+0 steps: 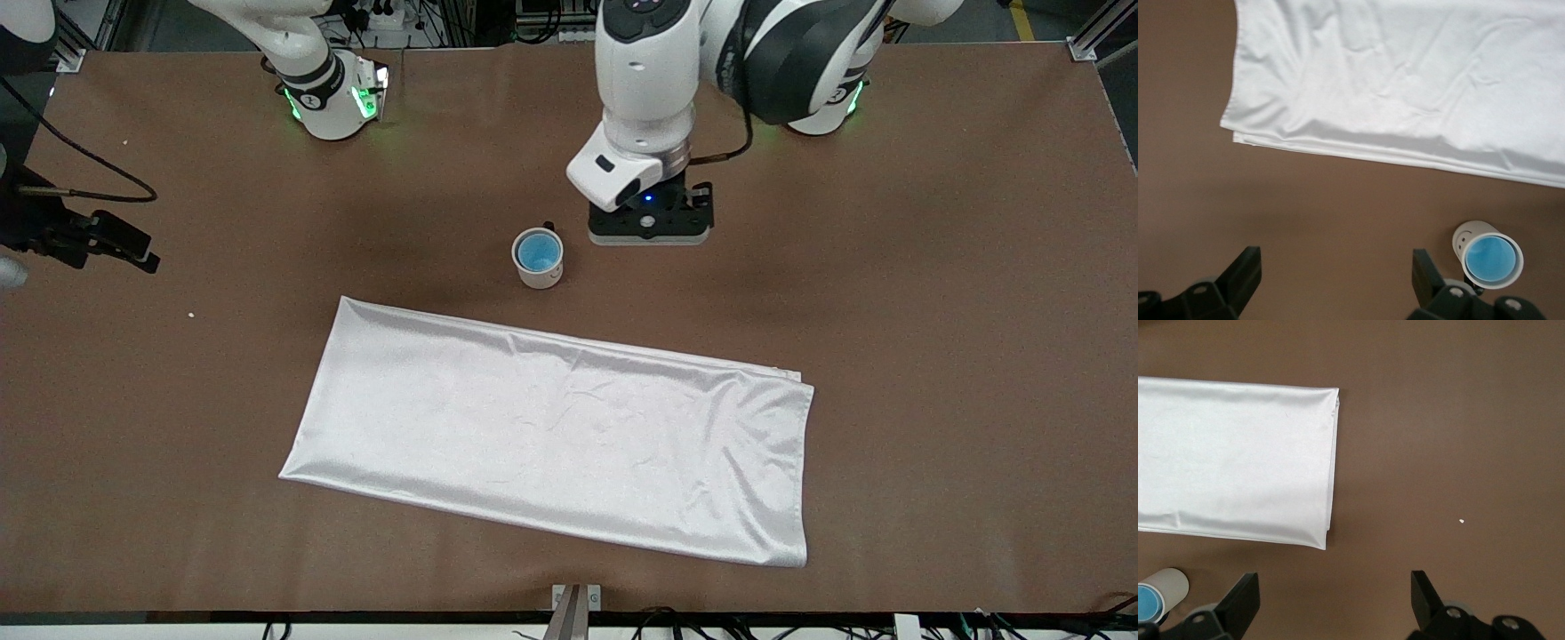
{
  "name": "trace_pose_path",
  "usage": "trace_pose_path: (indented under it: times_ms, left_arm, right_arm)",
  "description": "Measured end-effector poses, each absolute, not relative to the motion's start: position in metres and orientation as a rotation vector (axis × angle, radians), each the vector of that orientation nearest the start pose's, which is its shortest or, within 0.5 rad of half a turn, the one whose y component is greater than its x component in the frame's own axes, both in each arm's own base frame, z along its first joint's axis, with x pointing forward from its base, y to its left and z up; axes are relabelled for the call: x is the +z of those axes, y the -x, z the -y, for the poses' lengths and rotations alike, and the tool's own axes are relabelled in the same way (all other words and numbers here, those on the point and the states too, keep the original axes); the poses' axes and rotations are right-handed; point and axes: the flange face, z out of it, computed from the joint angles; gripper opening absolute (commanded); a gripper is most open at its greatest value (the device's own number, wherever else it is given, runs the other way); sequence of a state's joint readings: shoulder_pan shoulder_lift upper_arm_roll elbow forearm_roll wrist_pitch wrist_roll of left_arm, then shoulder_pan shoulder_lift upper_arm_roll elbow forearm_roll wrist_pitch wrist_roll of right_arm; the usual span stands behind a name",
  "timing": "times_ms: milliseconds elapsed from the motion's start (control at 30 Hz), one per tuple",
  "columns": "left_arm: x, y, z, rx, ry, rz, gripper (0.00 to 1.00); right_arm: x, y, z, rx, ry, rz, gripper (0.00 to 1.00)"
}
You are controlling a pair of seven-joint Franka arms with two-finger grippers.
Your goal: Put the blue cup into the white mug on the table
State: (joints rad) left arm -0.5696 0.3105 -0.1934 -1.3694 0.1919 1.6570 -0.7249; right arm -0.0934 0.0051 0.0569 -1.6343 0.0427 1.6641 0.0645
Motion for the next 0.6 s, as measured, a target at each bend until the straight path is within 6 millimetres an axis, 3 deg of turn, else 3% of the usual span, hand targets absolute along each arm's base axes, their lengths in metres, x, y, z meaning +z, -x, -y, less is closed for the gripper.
trace_pose_path:
  times_ms: [167, 367, 600]
  left_arm:
    - [0.564, -0.518, 0.374, -0.111, 3.051, 0.053, 1.00]
    - [0.575, -0.542, 0.309, -0.088, 3.059, 0.048, 1.00]
    - [0.571, -0.545, 0.253, -0.007, 3.079, 0.123, 1.00]
  right_arm:
    - [0.599, -0.562, 0.022, -0.022, 3.094, -0.177, 1.00]
    - [0.599, -0.562, 0.024, -0.024, 3.093, -0.182, 1.00]
    - [0.605, -0.563, 0.024, -0.044, 3.097, -0.182, 1.00]
